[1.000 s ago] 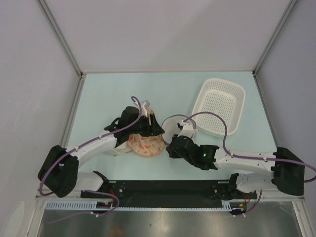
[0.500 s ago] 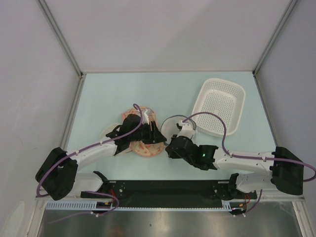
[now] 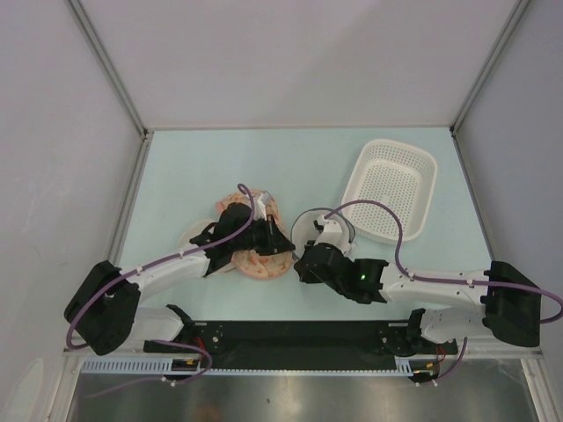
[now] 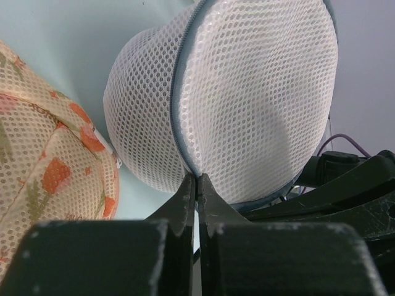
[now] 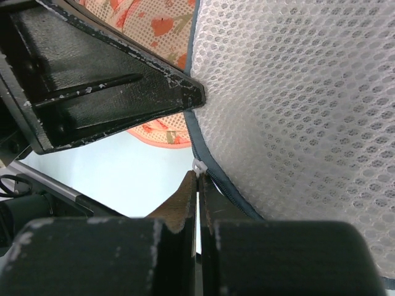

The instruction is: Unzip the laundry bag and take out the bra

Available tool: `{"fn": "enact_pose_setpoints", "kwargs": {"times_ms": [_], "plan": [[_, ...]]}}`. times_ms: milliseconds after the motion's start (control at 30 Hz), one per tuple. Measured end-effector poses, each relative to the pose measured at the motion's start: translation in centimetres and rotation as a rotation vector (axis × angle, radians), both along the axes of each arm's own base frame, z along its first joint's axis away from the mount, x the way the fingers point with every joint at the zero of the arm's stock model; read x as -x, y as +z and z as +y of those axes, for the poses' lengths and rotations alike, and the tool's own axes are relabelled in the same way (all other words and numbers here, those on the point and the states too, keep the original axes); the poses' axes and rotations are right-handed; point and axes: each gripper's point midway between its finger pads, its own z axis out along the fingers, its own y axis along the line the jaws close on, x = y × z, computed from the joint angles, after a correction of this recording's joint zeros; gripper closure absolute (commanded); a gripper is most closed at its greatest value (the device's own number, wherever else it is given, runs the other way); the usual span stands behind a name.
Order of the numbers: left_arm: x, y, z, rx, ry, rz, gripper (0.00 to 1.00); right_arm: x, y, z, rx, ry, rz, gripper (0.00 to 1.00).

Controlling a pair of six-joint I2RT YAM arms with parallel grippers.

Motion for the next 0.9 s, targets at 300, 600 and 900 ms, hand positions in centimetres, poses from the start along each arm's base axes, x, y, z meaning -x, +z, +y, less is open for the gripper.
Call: {"fn": "enact_pose_setpoints", "kwargs": {"times_ms": [300,600,900], "plan": [[-0.6,0.4,-0.4,-0.014,-0.01,-0.009,1.0,0.0,0.0,0.0,0.001,-0.003,-0.003,1.0],[-2.4,1.2,-0.8,-0.043,-0.014,-0.044,1.0,-0.2,0.0,-0.2,0.006,-0.013,-0.01,1.0],[-4.9,2.1,0.0,-0.067,0.012,-0.079,1.0,-0.2,0.3,-0.3,0.002,-0.018,-0.013,1.0]]}}
